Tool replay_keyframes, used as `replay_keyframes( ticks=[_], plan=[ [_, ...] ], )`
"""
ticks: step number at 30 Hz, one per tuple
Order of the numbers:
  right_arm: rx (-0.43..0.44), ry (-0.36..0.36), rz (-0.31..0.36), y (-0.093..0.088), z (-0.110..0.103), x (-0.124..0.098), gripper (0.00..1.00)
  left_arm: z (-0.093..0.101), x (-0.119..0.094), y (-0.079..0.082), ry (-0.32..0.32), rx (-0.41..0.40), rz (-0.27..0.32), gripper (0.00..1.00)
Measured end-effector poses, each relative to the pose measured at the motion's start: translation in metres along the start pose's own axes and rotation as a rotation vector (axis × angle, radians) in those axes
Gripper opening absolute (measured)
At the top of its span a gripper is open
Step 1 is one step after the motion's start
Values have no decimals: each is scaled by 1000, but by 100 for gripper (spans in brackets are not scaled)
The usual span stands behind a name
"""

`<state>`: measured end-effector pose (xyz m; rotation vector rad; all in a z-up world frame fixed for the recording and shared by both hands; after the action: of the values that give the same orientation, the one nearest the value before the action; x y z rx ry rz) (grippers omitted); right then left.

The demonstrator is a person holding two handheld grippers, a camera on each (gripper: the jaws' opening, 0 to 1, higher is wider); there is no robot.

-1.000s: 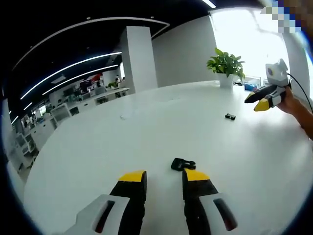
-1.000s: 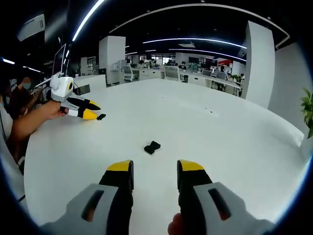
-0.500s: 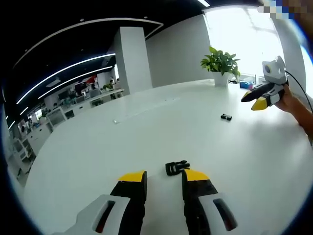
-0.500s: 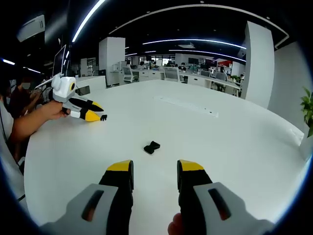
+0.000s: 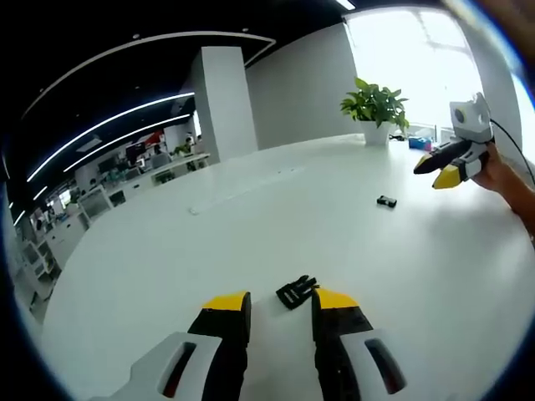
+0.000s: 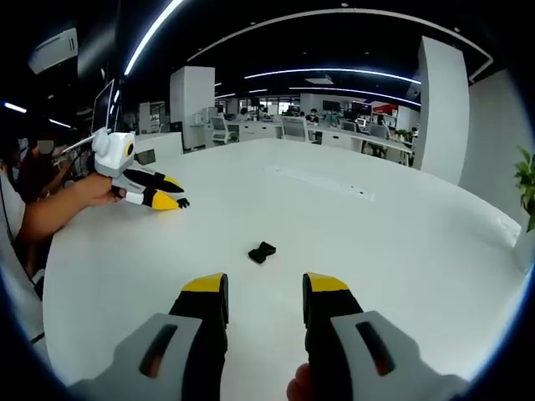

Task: Snap the two parts of the plastic buckle together until the buckle closes and remains connected.

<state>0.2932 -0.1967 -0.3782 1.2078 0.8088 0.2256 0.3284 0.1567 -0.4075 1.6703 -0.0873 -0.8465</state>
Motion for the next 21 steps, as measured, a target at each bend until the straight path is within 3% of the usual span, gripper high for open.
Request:
replay_keyframes(
  ticks=[21],
  plan=[
    [3, 1, 17, -2, 1, -2, 36, 12, 6, 7, 5, 4, -10, 29]
  ],
)
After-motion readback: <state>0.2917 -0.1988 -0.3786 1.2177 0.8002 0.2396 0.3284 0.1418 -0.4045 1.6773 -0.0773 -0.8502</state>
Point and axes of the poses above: the point that each gripper's makers call its tool centre point, and the gripper's own axes: x roughly forward along the fingers, z roughly to its right, y roughly out of its top, the point moved 10 cm from there along -x, roughly backward along the fingers, and after that the axes turned 4 degrees about -x, right-handed, at the moved point
